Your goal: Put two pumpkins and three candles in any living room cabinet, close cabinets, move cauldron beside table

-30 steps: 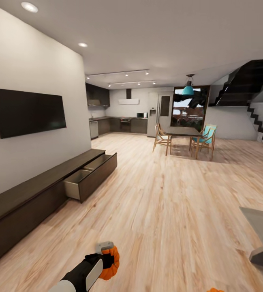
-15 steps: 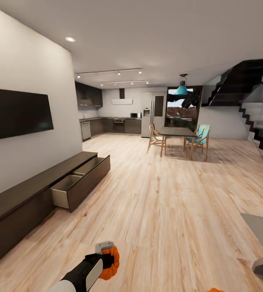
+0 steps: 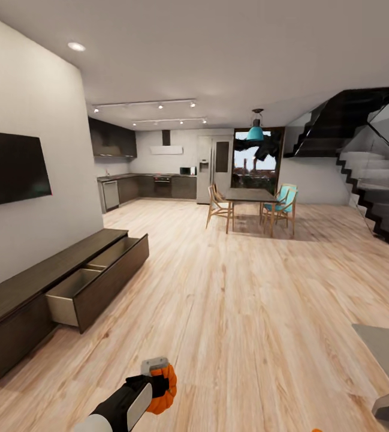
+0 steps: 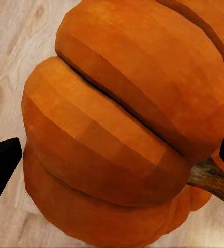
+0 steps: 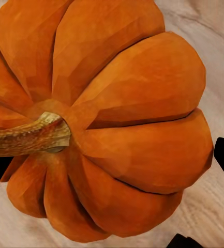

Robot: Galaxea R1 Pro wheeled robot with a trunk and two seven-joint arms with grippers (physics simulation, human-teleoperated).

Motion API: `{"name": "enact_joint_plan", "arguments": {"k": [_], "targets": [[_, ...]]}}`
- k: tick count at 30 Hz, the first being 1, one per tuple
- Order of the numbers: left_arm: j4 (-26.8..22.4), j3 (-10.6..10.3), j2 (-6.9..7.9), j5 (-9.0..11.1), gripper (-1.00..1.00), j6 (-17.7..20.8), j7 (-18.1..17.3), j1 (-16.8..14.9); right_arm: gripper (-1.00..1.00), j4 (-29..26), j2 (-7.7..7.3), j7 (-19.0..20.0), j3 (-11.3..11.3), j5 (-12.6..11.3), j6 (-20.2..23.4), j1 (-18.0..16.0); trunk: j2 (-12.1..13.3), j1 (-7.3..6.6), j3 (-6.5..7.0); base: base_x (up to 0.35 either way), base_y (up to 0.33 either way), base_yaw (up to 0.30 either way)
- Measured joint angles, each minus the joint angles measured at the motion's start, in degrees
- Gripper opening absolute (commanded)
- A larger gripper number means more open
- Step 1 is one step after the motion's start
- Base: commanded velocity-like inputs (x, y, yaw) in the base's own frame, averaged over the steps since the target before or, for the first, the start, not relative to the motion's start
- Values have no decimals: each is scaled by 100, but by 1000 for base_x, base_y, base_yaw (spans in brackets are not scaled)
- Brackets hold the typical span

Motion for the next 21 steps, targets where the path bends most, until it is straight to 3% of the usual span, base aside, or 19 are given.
{"name": "enact_joint_plan", "arguments": {"k": [10,21], "targets": [[-1,-2,0,-1,-100,-4,0,0,-100,228,-18,7,3,-15,12,2,0,1,-83,329,0,0],[-2,-4,0,-4,-100,-101,-9,-1,-100,306,-20,9,6,12,17,-1,0,4,-185,25,0,0]]}}
